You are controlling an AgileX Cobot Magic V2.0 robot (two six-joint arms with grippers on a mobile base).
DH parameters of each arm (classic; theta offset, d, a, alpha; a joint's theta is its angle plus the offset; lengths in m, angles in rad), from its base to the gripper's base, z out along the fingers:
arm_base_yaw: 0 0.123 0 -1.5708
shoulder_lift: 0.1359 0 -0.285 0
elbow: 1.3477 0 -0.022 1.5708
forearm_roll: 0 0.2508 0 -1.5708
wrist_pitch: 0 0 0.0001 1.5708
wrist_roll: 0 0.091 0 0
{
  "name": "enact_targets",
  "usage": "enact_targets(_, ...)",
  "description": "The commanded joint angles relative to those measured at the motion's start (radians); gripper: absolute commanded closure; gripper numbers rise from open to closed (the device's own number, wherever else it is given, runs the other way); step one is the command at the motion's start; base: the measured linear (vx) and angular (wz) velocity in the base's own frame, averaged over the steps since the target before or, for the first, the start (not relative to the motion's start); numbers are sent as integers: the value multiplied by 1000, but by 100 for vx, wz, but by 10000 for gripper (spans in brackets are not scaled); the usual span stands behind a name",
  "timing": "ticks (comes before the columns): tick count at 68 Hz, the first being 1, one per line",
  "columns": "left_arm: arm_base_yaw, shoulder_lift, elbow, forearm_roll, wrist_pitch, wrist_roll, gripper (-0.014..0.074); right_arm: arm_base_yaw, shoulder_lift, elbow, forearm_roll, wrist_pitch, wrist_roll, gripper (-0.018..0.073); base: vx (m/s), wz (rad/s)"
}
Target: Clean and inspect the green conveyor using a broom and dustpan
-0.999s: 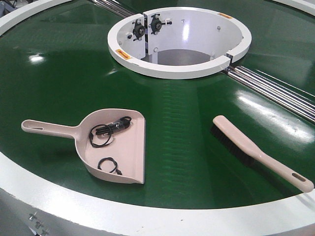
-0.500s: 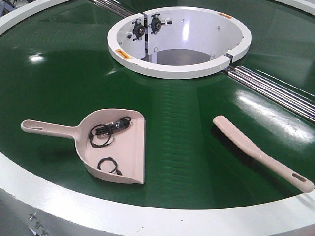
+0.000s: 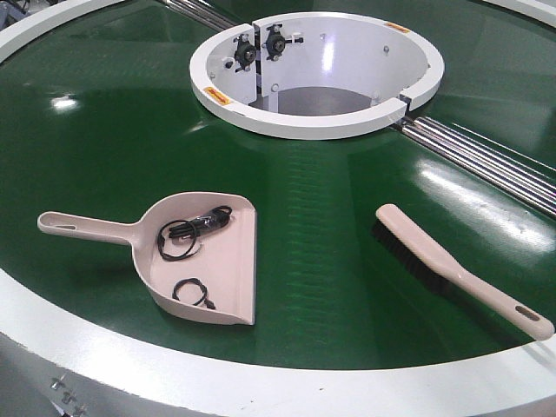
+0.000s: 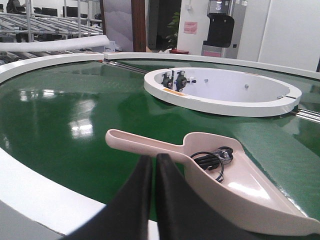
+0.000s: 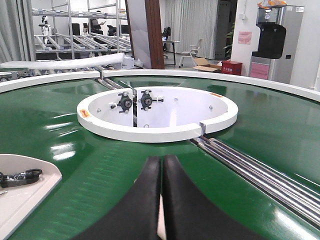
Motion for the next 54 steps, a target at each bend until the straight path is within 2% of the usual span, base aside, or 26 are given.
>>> enact_targets(1,4,-14,9,-3,-67,-13,603,-3,14,-25,-4,-72,-1,568,0,0)
enact_targets(10,4,-14,9,-3,-67,-13,603,-3,13,-24,-12,-73,-1,568,0,0)
enact_targets(14,4,-14,9,-3,-67,-13,603,-13,11,-12,-61,-82,-3,568,0,0)
enact_targets(20,4,-14,9,-3,-67,-13,603,-45,11,49,-86,-113,28,568,0,0)
enact_targets(30,4,-14,9,-3,-67,-13,603,-80,-21,177,-89,-263,32,568,0,0)
enact_targets(40,4,-14,9,-3,-67,-13,603,-84,-85,288,-80,-341,61,568,0,0)
enact_targets(54,4,-14,9,-3,-67,-13,603,-84,-85,336,-82,-354,100,568,0,0)
